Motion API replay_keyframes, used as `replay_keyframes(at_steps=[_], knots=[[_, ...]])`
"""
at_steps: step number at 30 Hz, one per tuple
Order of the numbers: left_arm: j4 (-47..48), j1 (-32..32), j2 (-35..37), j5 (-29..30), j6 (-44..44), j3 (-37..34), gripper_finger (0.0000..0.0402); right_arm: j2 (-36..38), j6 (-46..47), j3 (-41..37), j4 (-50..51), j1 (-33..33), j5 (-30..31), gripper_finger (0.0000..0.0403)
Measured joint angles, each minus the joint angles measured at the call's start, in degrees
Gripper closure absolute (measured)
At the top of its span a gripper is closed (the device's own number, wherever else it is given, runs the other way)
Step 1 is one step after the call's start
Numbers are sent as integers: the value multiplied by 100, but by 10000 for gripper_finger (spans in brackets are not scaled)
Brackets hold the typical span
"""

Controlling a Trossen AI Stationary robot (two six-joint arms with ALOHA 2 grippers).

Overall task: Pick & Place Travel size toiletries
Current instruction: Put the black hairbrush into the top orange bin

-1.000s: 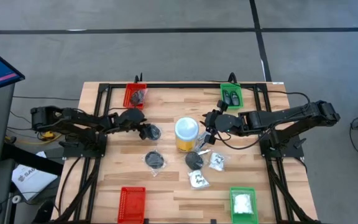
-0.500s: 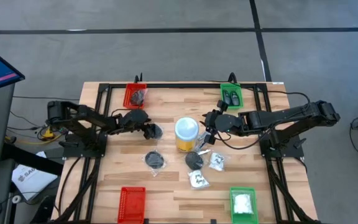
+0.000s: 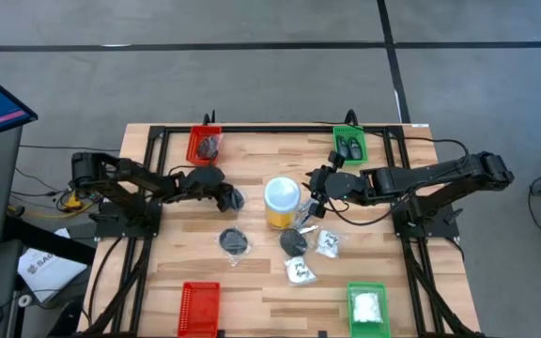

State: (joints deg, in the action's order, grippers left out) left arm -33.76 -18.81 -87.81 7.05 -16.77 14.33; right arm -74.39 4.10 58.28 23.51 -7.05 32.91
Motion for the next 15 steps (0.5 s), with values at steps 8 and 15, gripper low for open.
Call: replay_keyframes(at_steps=[8, 15], knots=[[120, 32, 419, -4, 24, -31, 401, 0, -2, 0, 2, 2, -1, 284], [230, 239, 1327, 87, 22, -26, 401, 0, -2, 0, 2, 2, -1, 284]])
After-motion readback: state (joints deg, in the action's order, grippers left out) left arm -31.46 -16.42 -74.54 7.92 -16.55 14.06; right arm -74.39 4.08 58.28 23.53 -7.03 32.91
